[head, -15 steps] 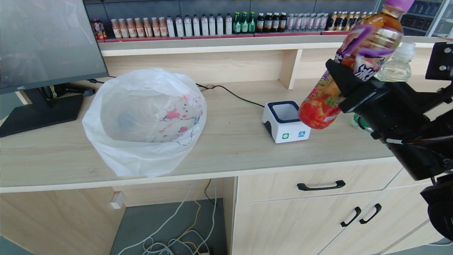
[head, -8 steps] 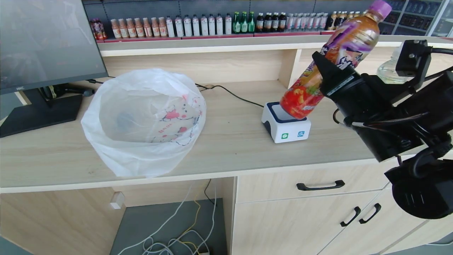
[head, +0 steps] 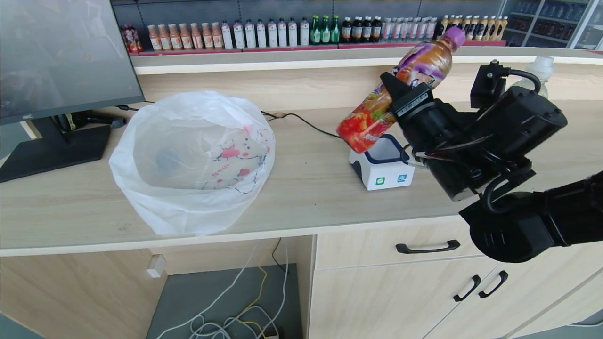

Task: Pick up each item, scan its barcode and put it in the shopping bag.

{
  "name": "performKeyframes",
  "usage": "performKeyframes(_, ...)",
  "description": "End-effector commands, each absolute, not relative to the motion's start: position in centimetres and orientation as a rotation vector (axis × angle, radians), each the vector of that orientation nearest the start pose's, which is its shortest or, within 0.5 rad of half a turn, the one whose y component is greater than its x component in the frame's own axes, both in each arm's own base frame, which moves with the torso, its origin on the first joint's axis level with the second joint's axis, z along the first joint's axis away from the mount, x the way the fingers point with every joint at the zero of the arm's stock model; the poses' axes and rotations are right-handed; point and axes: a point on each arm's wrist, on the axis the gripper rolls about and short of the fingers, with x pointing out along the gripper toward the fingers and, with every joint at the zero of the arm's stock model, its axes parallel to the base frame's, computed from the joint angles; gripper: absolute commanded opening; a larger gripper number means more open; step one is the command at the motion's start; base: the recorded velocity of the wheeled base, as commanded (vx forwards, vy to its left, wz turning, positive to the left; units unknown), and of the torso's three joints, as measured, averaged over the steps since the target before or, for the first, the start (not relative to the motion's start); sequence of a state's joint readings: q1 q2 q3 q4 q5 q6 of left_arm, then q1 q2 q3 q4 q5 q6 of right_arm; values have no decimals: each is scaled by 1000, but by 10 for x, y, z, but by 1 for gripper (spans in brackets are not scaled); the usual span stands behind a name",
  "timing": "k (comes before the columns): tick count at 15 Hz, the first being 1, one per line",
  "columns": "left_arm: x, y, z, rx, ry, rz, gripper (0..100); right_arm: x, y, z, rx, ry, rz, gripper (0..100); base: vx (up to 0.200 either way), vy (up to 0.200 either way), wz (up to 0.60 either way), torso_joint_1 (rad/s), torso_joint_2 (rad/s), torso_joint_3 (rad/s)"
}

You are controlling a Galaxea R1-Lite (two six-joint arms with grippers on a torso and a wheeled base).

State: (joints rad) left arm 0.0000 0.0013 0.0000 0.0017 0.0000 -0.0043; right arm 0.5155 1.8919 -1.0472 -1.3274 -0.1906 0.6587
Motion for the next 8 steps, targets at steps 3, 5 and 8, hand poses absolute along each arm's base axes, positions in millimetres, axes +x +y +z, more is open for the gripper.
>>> performKeyframes(3, -23, 0, 75, -5, 3, 2, 100, 327, 165, 262, 934, -312, 450, 0, 0, 0, 0, 0, 0, 0)
performKeyframes(5, -23, 0, 75, -5, 3, 0, 100, 330, 160, 261, 956, -302, 435, 0, 0, 0, 0, 0, 0, 0)
performKeyframes(8, -23, 0, 75, -5, 3, 2, 100, 348, 136, 251, 1008, -289, 362, 0, 0, 0, 0, 0, 0, 0)
